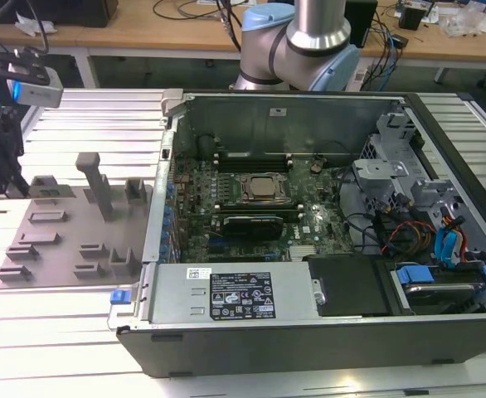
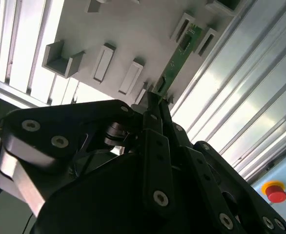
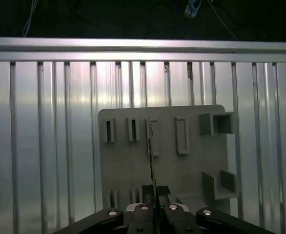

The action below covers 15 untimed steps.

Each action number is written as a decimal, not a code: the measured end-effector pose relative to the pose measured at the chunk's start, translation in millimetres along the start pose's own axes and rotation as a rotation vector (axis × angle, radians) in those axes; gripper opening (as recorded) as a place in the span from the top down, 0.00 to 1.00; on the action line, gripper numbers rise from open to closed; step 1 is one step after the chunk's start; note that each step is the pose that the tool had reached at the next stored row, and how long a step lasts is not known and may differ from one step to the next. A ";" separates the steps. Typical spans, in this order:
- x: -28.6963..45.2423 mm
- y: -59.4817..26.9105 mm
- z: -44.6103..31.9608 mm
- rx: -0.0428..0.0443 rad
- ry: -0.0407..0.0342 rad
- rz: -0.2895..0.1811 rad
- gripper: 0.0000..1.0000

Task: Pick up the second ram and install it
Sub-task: 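Pick up the second ram and move it above second insertion slot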

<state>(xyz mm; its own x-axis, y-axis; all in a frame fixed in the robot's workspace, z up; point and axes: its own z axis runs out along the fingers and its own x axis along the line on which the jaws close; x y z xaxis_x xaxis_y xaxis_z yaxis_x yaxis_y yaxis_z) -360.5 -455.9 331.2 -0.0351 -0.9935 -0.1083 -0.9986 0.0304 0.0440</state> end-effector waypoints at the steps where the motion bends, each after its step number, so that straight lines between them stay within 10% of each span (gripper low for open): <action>1: -0.1 0.1 -1.3 0.0000 0.0000 0.000 0.89; 15: -1.8 0.8 -18.7 0.0000 -0.0001 0.000 0.89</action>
<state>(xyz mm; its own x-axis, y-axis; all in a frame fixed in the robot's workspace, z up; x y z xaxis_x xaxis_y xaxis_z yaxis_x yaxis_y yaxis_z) -360.5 -456.2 350.0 -0.0350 -0.9935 -0.1084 -0.9986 0.0304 0.0441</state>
